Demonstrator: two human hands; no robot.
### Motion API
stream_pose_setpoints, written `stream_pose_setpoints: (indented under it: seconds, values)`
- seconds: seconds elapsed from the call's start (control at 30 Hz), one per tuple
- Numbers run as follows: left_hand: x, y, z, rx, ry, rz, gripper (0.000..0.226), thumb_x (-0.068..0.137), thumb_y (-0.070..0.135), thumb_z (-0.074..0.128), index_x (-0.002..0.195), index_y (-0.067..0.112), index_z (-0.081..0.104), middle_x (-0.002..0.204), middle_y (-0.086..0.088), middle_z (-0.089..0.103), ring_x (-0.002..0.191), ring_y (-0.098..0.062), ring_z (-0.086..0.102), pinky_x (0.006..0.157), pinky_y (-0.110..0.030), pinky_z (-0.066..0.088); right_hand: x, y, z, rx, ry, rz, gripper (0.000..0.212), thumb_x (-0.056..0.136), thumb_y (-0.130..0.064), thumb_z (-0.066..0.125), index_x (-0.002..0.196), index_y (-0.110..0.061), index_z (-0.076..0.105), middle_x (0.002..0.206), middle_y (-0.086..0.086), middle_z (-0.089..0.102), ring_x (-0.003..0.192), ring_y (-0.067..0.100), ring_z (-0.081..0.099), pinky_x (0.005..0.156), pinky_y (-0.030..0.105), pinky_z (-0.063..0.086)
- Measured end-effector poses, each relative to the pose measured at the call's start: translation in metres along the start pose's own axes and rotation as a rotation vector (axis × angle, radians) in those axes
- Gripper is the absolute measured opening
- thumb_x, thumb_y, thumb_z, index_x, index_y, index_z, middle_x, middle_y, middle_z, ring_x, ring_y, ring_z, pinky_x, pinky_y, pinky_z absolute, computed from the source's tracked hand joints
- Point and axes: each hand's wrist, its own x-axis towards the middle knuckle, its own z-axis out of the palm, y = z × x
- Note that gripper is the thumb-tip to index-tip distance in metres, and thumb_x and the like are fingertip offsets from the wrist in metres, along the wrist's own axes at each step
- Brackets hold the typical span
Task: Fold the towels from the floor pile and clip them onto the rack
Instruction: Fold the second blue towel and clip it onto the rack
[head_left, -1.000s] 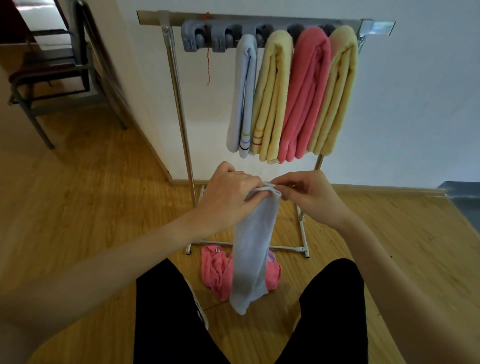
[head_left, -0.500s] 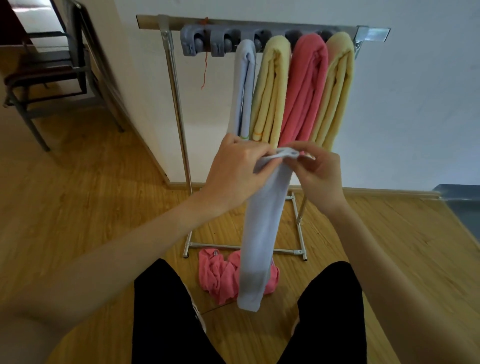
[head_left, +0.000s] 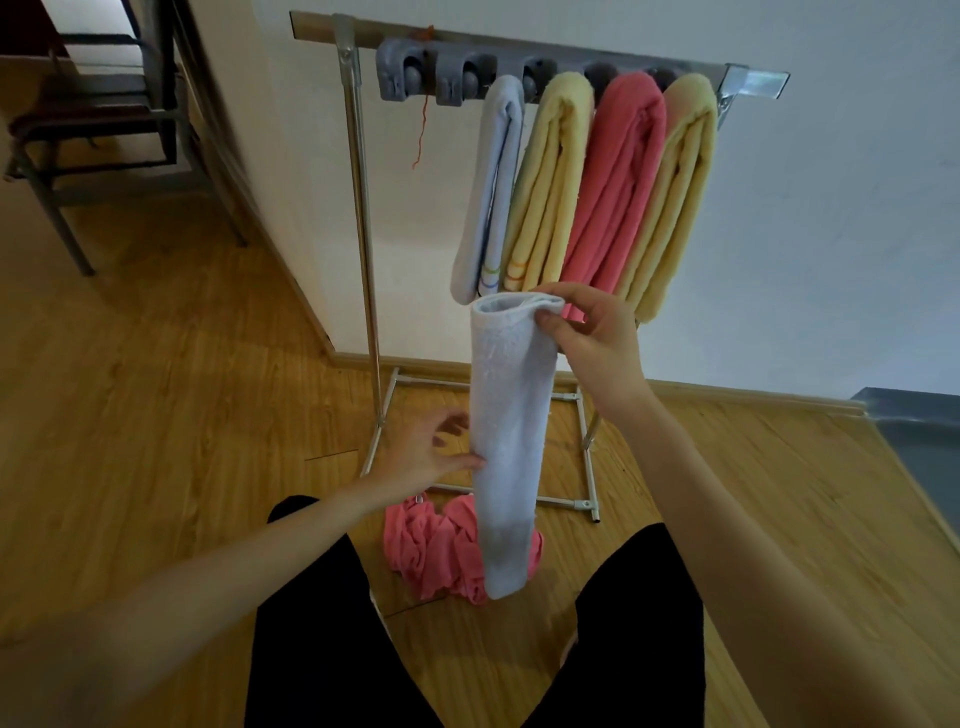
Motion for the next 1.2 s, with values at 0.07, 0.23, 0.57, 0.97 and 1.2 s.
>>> stream_pose_setpoints:
  seconds: [0.07, 0.23, 0.57, 0.97, 1.2]
  values:
    - [0.006, -0.010, 0.010, -0.013, -0.054, -0.053, 0.047, 0.072, 0.033, 0.081, 0.113, 0.018, 0.064, 0.105, 0.007, 0.068, 0.096, -0.007, 0.063, 0.086, -0.033, 0.053, 0.000, -0.001, 0.003, 0.010, 0.002, 0.000, 0.019, 0.087, -0.002, 0.061, 0.104, -0.007, 0.070, 0.098, 0.005, 0.072, 0.099, 0.020, 0.066, 0.083, 0.043, 0.056]
    - [0.017, -0.031, 0.036, -0.047, -0.077, -0.216, 0.044, 0.074, 0.045, 0.075, 0.100, 0.010, 0.068, 0.094, -0.005, 0.071, 0.086, -0.018, 0.068, 0.081, -0.036, 0.057, 0.003, -0.006, 0.003, 0.071, 0.119, 0.035, 0.017, 0.087, -0.007, 0.063, 0.101, -0.009, 0.072, 0.092, 0.007, 0.072, 0.093, 0.028, 0.066, 0.078, 0.053, 0.055]
    - [0.024, -0.036, 0.036, -0.183, -0.056, -0.378, 0.027, 0.087, 0.037, 0.066, 0.088, 0.010, 0.066, 0.083, -0.005, 0.065, 0.081, -0.017, 0.063, 0.069, -0.022, 0.047, -0.008, 0.021, -0.016, 0.108, 0.583, 0.300, 0.012, 0.088, -0.010, 0.056, 0.097, -0.009, 0.063, 0.090, 0.000, 0.064, 0.091, 0.018, 0.063, 0.080, 0.037, 0.057]
    - [0.041, 0.076, -0.057, 0.120, -0.425, 0.050, 0.029, 0.087, 0.021, 0.068, 0.063, 0.009, 0.057, 0.056, 0.009, 0.046, 0.052, 0.000, 0.042, 0.051, -0.013, 0.031, -0.085, 0.135, 0.001, -0.169, 0.072, 0.857, 0.035, 0.083, 0.004, 0.054, 0.117, -0.001, 0.046, 0.095, 0.010, 0.052, 0.082, 0.020, 0.052, 0.057, 0.026, 0.043]
    - [0.032, 0.119, -0.076, 0.138, -0.703, 0.102, 0.015, 0.089, 0.021, 0.065, 0.075, 0.019, 0.070, 0.069, 0.009, 0.066, 0.067, -0.005, 0.061, 0.060, -0.015, 0.045, -0.069, 0.093, 0.016, -0.063, -0.185, 0.475, 0.030, 0.098, -0.007, 0.042, 0.125, -0.004, 0.055, 0.125, 0.011, 0.059, 0.120, 0.025, 0.053, 0.100, 0.033, 0.042]
